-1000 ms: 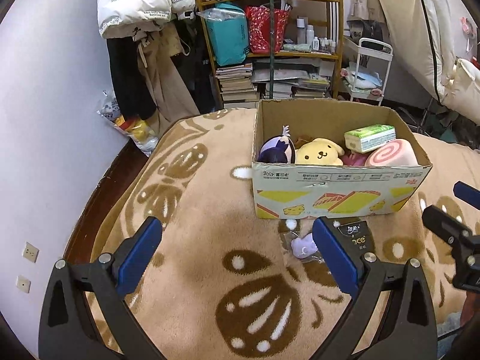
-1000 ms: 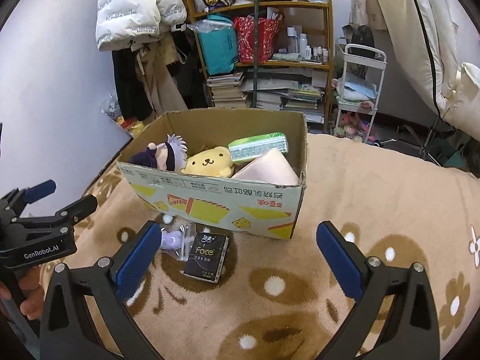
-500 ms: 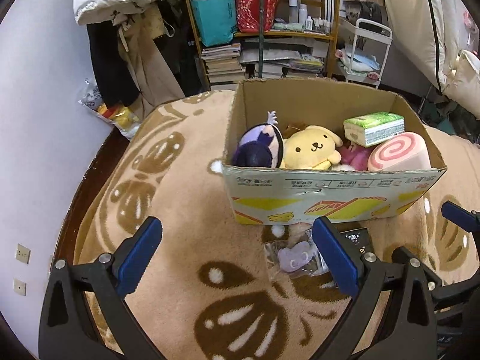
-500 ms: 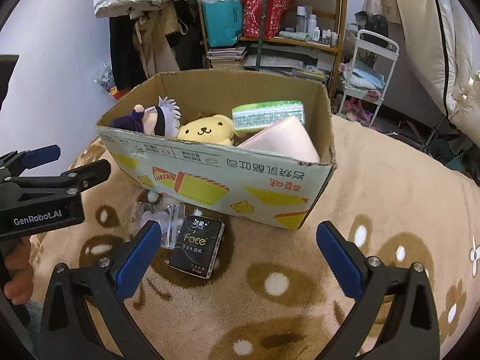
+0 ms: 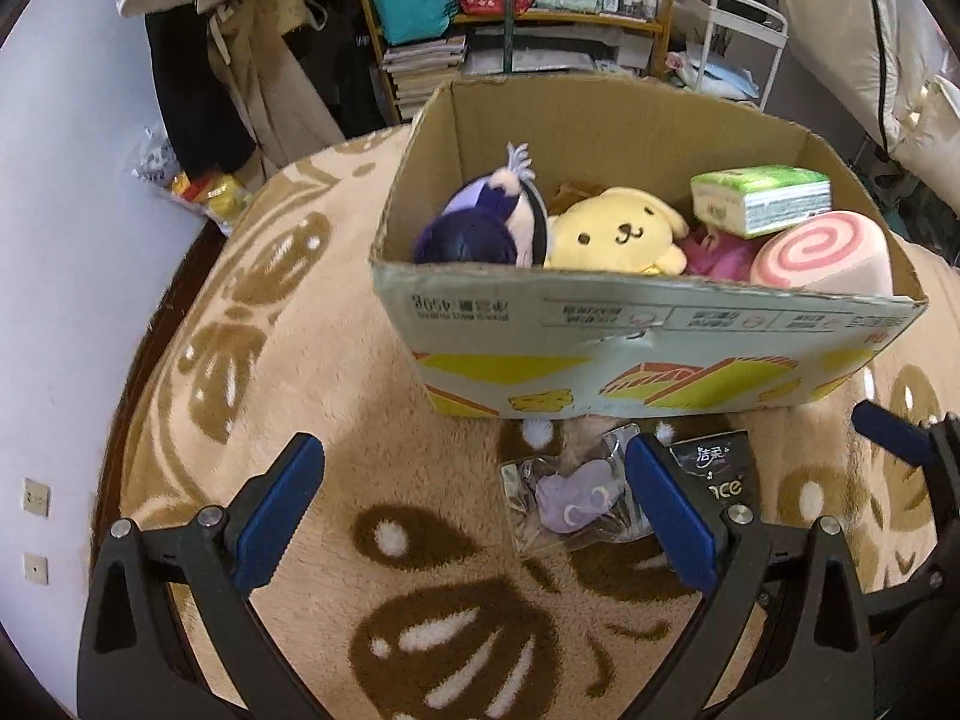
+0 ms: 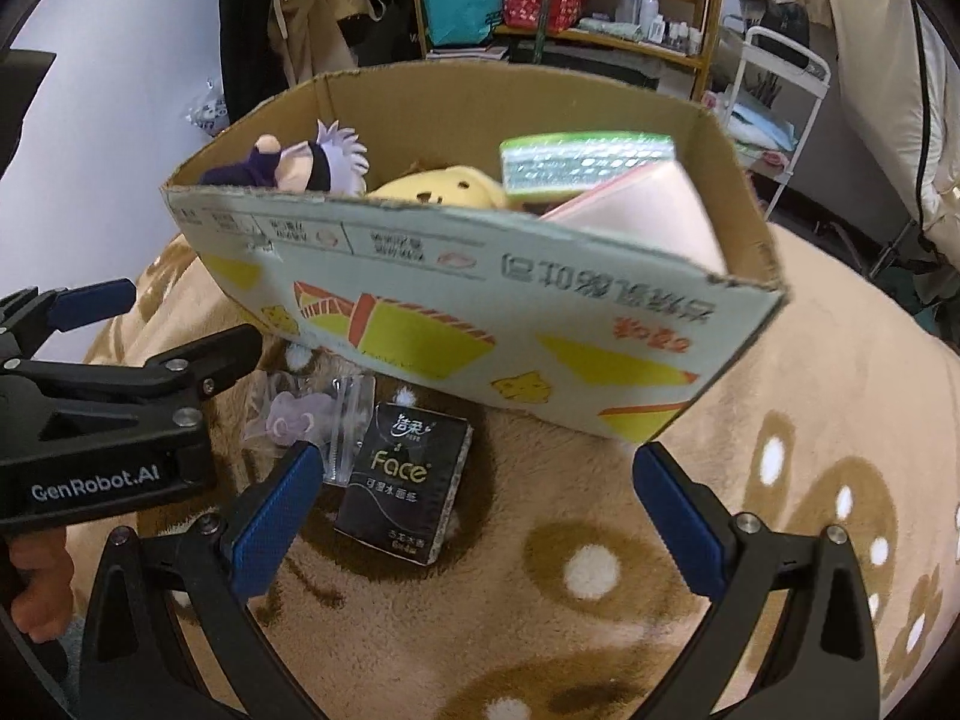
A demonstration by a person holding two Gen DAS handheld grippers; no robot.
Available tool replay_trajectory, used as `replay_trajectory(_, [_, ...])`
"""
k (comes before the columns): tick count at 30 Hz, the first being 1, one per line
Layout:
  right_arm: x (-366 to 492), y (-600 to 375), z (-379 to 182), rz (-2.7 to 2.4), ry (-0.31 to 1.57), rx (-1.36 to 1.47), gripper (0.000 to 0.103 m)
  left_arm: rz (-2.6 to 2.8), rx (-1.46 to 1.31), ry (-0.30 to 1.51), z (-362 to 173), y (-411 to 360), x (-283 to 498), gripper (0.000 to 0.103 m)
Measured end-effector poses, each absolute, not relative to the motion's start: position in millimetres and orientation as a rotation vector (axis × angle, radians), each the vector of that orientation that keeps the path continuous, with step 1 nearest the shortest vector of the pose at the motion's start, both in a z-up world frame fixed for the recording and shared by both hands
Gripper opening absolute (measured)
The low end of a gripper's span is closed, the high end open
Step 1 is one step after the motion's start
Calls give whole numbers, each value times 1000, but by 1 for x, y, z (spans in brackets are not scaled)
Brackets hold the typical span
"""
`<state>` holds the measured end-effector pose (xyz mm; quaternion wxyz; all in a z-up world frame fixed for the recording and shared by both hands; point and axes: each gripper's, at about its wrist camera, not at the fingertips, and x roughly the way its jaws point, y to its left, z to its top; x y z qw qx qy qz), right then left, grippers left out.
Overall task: Organize soft objects
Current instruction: 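Move both tools down toward the bagged purple toy and black tissue pack, then grasp bagged purple toy with left tool while right tool grasps black Face tissue pack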
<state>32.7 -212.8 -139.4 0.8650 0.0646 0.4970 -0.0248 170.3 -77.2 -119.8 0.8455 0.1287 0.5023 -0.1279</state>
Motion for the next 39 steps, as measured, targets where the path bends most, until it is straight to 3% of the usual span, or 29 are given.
replay_trajectory(11, [44, -203, -164, 20, 1104, 218, 101, -326, 233, 1165, -148, -81, 179, 99])
replay_trajectory(26, [52, -190, -174, 10, 1147, 129, 46, -404, 219, 1230, -171, -96, 176, 99])
replay_trajectory(39, [51, -186, -177, 6, 1165, 102, 38, -340, 234, 1263, -185, -106, 184, 99])
